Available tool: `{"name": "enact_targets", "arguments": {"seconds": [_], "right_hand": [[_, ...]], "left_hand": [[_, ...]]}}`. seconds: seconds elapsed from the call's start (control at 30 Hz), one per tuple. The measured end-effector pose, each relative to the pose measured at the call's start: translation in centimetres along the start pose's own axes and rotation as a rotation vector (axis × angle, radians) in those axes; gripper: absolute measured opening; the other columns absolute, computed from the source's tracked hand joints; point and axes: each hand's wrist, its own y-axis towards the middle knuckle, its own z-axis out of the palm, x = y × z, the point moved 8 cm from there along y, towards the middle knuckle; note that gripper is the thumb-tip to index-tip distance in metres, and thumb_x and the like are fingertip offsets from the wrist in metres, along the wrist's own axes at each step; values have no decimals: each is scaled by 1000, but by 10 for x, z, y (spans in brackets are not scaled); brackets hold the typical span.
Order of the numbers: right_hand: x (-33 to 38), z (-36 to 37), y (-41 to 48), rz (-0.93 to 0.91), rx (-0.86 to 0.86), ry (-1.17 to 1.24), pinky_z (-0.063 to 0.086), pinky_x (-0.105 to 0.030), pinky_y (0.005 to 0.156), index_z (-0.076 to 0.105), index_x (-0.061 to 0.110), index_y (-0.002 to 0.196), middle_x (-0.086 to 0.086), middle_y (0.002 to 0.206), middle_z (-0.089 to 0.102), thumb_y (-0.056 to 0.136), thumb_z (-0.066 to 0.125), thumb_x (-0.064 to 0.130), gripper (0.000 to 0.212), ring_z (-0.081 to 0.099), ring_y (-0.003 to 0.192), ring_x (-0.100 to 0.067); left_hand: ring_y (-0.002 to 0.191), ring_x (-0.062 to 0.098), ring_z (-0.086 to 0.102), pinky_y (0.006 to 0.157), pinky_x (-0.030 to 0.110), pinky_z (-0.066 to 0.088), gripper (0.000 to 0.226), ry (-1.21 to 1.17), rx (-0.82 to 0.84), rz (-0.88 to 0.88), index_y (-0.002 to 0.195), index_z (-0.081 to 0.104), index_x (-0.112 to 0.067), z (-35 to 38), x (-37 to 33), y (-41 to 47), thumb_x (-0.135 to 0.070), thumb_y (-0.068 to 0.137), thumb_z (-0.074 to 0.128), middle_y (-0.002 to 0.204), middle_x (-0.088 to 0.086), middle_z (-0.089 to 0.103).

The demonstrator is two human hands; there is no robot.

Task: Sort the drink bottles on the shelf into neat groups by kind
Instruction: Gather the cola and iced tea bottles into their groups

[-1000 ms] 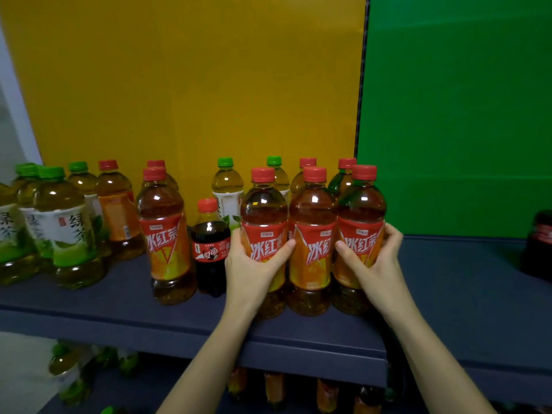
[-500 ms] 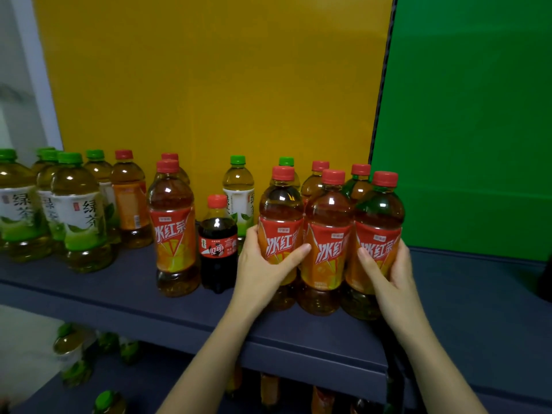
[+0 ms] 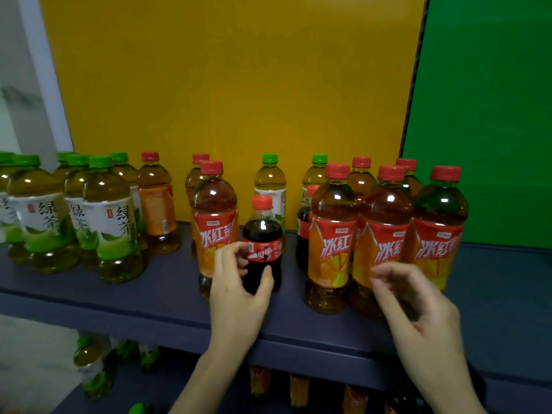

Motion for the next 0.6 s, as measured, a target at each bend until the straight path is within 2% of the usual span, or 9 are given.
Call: {"name": "enact_targets", "arguments": {"seconds": [0.07, 0.17, 0.23, 0.37, 0.47, 0.6], "right_hand": [[10, 27, -7, 9, 58, 6, 49, -16, 72, 64, 35, 87, 12, 90, 67, 84, 60, 19, 16, 63, 85, -7], [20, 72, -15, 57, 156, 14, 47, -11, 80, 64, 33, 103, 20, 101, 66, 89, 56, 13, 25, 61, 99, 2], [22, 98, -18, 88, 194, 15, 43, -9, 88, 57, 34, 117, 24, 112, 60, 92, 52, 14, 32, 53, 110, 8], [18, 134, -14, 175, 190, -32, 31, -11, 104, 35, 34, 137, 26, 135, 39, 97, 41, 24, 42, 35, 125, 13], [10, 148, -5, 276, 133, 7, 21, -14, 108, 22, 29, 144, 20, 144, 27, 98, 36, 28, 48, 24, 132, 8], [-5, 165, 9, 349, 67, -13, 7, -16, 109, 2, 21, 149, 9, 156, 5, 99, 31, 31, 58, 5, 139, 0]], "left_hand": [[93, 3, 48, 75, 3, 38, 41, 18, 56, 12, 113, 46, -20, -1, 7, 5, -30, 78, 66, 100, -13, 46], [102, 4, 47, 75, 5, 38, 53, 11, 165, 12, 121, 42, -17, 3, 20, 13, -24, 78, 71, 110, -10, 45], [111, 3, 43, 80, 10, 35, 63, 4, 244, 10, 127, 38, -16, 10, 27, 19, -28, 76, 73, 117, -10, 43], [116, 12, 48, 92, 27, 45, 81, -88, 408, -79, 133, 33, -14, 32, 44, 32, -35, 69, 78, 126, -2, 49], [109, 17, 57, 85, 30, 50, 71, -162, 522, -150, 124, 37, -13, 45, 51, 36, -35, 70, 77, 118, 1, 57], [104, 17, 57, 77, 20, 45, 58, -235, 485, -157, 112, 34, -16, 41, 56, 39, -25, 74, 76, 113, 2, 55]]}}
